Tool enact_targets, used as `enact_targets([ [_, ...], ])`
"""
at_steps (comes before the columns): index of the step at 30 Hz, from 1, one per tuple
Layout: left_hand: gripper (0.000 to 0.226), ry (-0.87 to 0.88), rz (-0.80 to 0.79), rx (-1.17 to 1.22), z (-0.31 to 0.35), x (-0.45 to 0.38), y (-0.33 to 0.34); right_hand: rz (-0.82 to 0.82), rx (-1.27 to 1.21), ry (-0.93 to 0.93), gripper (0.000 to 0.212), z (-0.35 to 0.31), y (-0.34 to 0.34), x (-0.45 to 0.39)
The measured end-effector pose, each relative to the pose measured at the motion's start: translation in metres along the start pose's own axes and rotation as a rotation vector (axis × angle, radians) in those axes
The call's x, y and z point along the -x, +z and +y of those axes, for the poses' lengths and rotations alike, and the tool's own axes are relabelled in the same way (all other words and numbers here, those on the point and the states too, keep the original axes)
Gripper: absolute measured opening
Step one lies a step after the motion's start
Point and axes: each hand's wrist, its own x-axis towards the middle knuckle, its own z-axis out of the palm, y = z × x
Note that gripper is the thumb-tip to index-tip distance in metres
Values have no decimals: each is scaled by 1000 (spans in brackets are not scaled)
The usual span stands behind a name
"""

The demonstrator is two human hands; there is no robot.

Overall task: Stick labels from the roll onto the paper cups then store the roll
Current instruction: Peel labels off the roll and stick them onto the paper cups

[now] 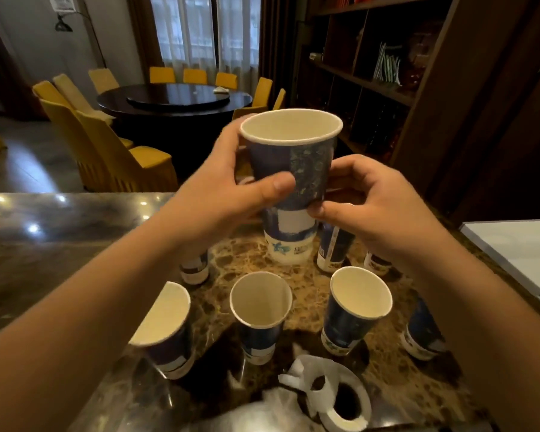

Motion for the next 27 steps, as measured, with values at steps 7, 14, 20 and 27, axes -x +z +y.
enact_targets([
  [7, 75, -83, 8, -141, -36, -47, -22, 6, 16, 19, 88, 10, -3, -50],
  [14, 78, -212, -102, -446, -90, -70, -24, -216, 360, 89, 94, 46, 16, -103],
  [20, 71, -306, -243, -780, -125, -90, -30, -300, 539, 118, 88, 87, 50, -119],
  [27, 68, -429, -395, -991, -154, -103, -30, -436, 711, 138, 71, 114, 77, -126],
])
